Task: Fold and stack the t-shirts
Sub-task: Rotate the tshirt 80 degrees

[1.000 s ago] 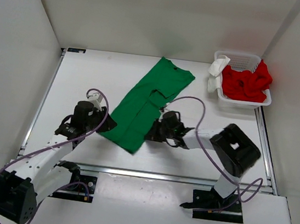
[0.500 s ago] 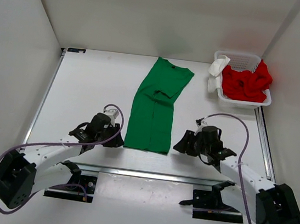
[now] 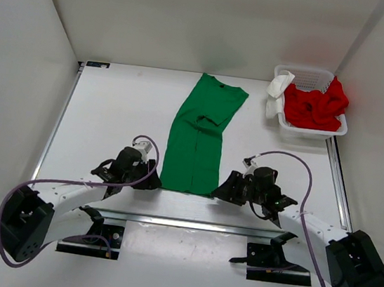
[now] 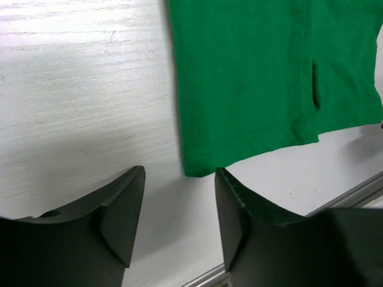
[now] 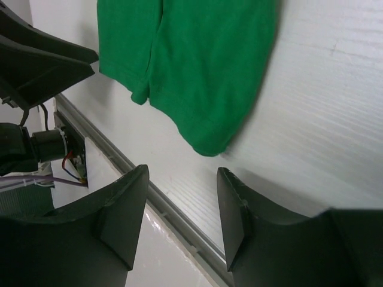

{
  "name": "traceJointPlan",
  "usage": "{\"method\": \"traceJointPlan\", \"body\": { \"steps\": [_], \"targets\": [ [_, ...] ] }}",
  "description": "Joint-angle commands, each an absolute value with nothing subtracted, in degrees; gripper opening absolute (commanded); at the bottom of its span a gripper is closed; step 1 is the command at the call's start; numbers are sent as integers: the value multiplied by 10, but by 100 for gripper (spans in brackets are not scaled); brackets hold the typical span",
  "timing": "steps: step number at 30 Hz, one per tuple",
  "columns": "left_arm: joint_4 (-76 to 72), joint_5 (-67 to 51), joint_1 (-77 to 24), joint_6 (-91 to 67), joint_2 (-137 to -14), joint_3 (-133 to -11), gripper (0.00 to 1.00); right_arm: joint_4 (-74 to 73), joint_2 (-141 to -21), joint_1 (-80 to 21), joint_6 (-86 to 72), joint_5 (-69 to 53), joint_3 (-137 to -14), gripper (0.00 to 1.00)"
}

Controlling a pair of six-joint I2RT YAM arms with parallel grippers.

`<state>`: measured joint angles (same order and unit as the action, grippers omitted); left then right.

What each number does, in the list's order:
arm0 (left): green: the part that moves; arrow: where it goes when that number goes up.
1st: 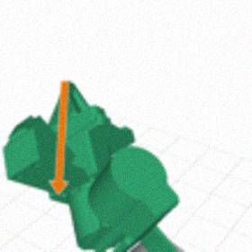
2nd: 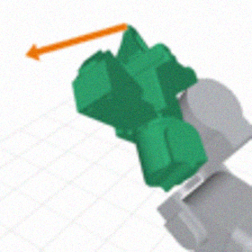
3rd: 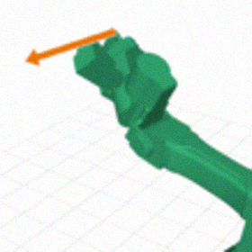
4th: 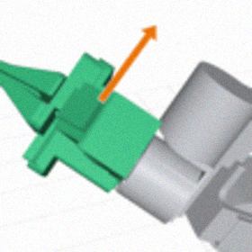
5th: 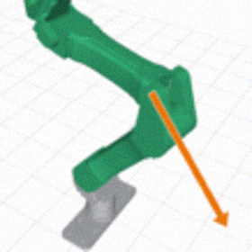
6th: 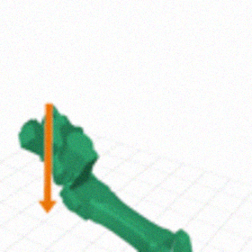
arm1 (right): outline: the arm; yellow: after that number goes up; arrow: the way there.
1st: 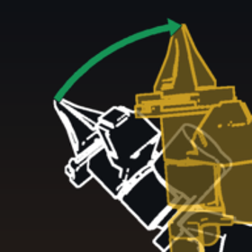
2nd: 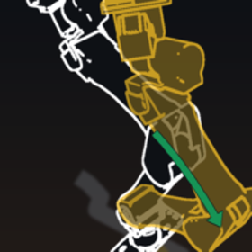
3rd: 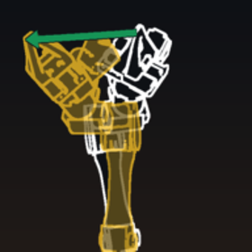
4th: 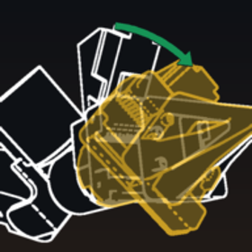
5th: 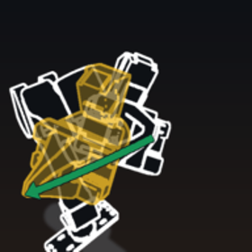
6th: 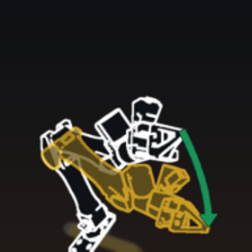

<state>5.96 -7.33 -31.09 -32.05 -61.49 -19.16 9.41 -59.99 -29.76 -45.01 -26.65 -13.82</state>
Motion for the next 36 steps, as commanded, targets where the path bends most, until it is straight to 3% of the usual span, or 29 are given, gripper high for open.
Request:
{"method": "traceJointPlan", "body": {
  "steps": [1, 8, 9, 10, 17, 23, 28, 36],
  "targets": [
    [61, -84, -315, -328, -627, -182, 60, 150, -627, -287, -462, -281, -148, 47],
    [27, -94, -328, -344, -660, -180, 54, 177, -695, -293, -468, -279, -171, 36],
    [12, -104, -329, -350, -670, -179, 40, 204, -702, -294, -472, -275, -165, 29],
    [8, -106, -329, -354, -671, -181, 35, 203, -704, -294, -472, -270, -162, 27],
    [8, -96, -335, -357, -679, -185, 18, 203, -722, -288, -464, -264, -171, 19],
    [-11, -84, -330, -360, -655, -175, 0, 213, -742, -308, -468, -265, -166, 1],
    [20, -90, -329, -364, -620, -171, 0, 184, -695, -350, -489, -235, -128, 0],
    [148, -96, -373, -395, -478, -136, 0, 84, -516, -489, -581, -138, -57, 0]
  ]
}}
